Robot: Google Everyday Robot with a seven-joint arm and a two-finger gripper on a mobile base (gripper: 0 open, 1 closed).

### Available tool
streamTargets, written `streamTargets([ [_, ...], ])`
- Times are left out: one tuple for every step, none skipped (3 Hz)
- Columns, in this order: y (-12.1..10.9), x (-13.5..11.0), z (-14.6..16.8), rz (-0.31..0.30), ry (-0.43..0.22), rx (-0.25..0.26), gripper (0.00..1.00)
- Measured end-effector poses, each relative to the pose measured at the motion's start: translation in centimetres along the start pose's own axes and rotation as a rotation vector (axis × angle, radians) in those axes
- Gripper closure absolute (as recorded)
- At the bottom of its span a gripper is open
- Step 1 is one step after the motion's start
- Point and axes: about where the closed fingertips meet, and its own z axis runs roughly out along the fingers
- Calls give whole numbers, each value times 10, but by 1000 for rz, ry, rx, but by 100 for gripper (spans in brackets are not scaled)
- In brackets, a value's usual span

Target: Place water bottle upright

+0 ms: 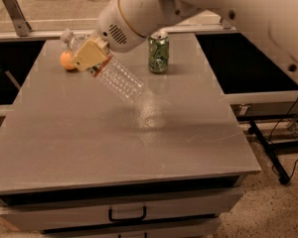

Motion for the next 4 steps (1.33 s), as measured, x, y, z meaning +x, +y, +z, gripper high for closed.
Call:
streamTargets([
  [5, 6, -4, -4, -177, 11, 100],
  [-3, 12, -13, -15, -324, 24, 100],
  [-11, 19, -21, -74, -437, 25, 100],
  [-16, 28, -24, -145, -527, 14, 100],
])
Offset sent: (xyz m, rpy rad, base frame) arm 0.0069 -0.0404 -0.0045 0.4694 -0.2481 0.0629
